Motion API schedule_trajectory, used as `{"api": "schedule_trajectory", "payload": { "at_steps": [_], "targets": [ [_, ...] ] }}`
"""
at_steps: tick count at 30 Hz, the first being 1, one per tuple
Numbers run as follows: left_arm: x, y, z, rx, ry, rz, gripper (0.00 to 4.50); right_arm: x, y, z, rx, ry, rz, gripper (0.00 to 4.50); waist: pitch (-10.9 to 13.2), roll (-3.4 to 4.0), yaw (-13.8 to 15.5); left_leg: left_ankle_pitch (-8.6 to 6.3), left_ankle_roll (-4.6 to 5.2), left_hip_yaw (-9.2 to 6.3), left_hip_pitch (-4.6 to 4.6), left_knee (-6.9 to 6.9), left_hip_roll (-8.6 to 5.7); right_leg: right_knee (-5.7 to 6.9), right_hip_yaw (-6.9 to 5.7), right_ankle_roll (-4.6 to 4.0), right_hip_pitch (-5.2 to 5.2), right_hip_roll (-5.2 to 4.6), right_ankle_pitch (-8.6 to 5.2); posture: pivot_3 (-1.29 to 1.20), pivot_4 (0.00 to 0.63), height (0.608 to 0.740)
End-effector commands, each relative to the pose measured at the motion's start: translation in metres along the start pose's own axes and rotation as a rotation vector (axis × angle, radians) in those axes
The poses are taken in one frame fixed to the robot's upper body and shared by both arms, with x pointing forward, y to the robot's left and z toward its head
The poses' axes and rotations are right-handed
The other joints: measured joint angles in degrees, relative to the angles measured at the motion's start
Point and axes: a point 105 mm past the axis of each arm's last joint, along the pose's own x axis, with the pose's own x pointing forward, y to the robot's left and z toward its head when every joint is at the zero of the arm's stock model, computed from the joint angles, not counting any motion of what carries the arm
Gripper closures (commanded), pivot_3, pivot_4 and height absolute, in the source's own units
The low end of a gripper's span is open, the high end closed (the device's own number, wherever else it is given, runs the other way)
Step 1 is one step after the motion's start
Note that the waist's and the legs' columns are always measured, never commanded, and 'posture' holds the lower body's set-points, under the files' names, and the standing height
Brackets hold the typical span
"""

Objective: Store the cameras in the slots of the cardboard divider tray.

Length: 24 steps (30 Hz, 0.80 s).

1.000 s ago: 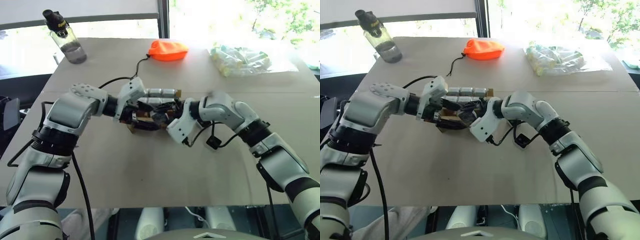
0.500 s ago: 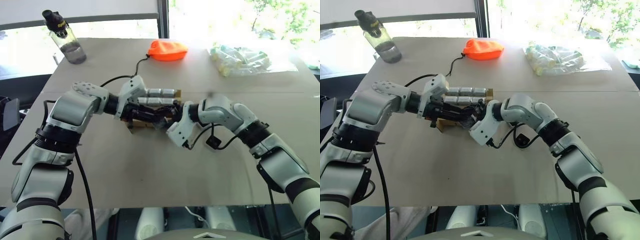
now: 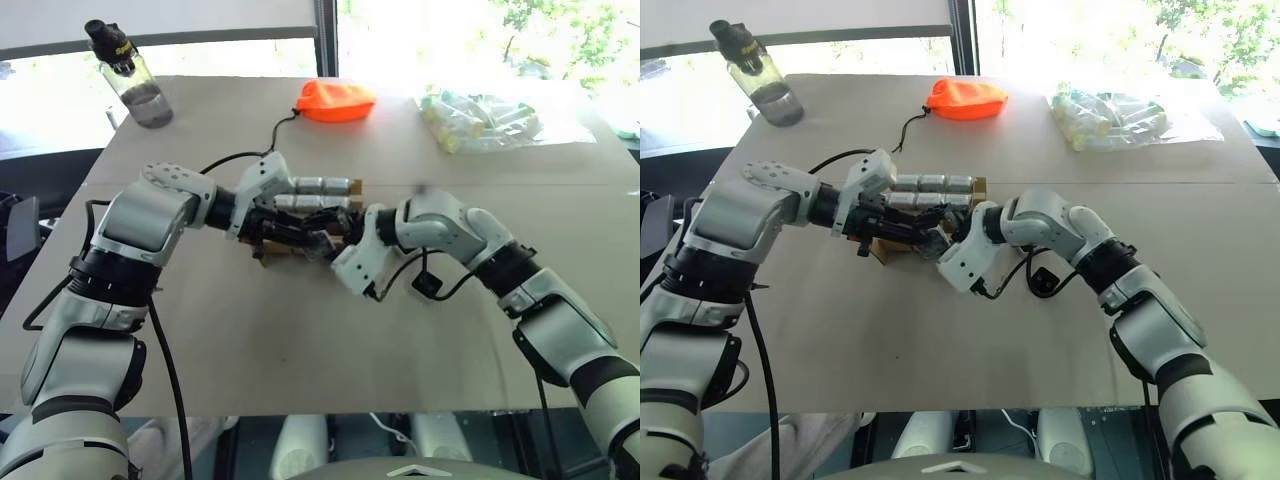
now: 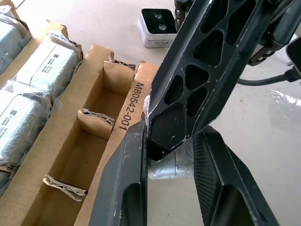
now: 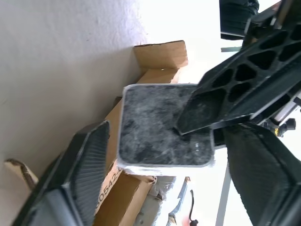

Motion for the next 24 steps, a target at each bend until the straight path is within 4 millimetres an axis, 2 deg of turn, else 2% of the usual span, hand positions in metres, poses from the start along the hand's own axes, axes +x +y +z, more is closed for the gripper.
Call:
{"api": "schedule_trajectory", "payload": {
  "at_steps": [1, 6, 8, 11, 17, 20, 24],
  "targets": [
    [-0.002, -0.006, 0.011, 0.047, -0.021, -0.030, 3.78, -0.007, -0.026, 0.004, 0.029, -0.005, -0.085, 0.81, 0.00, 0.00, 0.00, 0.00, 0.00, 0.00, 0.00, 0.00, 0.01, 0.00, 0.00, 0.00, 0.00, 0.00, 0.00, 0.00, 0.150, 0.726],
    [-0.010, -0.007, 0.014, 0.065, -0.041, -0.050, 3.78, -0.019, -0.030, 0.002, 0.136, 0.002, -0.119, 0.81, 0.00, 0.00, 0.06, 0.00, 0.00, 0.00, -0.01, 0.00, 0.01, 0.00, -0.01, 0.00, 0.00, 0.00, 0.00, 0.00, 0.150, 0.726],
    [-0.017, -0.009, 0.018, 0.102, -0.055, -0.064, 3.78, -0.030, -0.030, -0.001, 0.225, 0.007, -0.157, 0.81, 0.00, 0.00, 0.06, 0.00, 0.00, 0.00, -0.01, 0.01, 0.00, 0.00, -0.01, 0.00, 0.00, 0.00, 0.00, 0.00, 0.150, 0.726],
    [-0.030, 0.001, 0.021, 0.167, -0.060, -0.013, 3.78, -0.051, -0.026, -0.005, 0.377, 0.016, -0.208, 0.81, 0.00, -0.01, 0.32, 0.00, 0.00, -0.05, -0.05, 0.02, 0.01, -0.02, -0.06, 0.00, 0.00, 0.00, 0.00, 0.00, 0.150, 0.726],
    [-0.046, 0.019, 0.014, 0.259, -0.010, 0.040, 3.78, -0.091, 0.000, 0.000, 0.642, 0.006, -0.290, 0.81, -0.01, -0.03, 0.37, 0.00, 0.00, -0.07, -0.06, 0.05, -0.10, -0.01, -0.09, 0.00, 0.01, 0.00, 0.00, 0.00, 0.150, 0.726],
    [-0.048, 0.027, 0.014, 0.286, -0.010, 0.057, 3.78, -0.101, 0.012, 0.007, 0.764, -0.008, -0.327, 0.81, 0.00, -0.04, 0.38, -0.01, 0.01, -0.06, -0.08, 0.04, -0.11, -0.02, -0.10, 0.00, 0.00, 0.00, 0.00, 0.00, 0.150, 0.726],
    [-0.048, 0.041, 0.008, 0.407, 0.028, 0.098, 3.78, -0.111, 0.026, 0.023, 1.041, -0.080, -0.439, 0.81, -0.01, -0.08, 0.41, -0.01, 0.01, -0.07, -0.07, 0.05, -0.12, 0.00, -0.08, 0.01, 0.00, 0.00, 0.00, 0.00, 0.150, 0.726]
  ]
}}
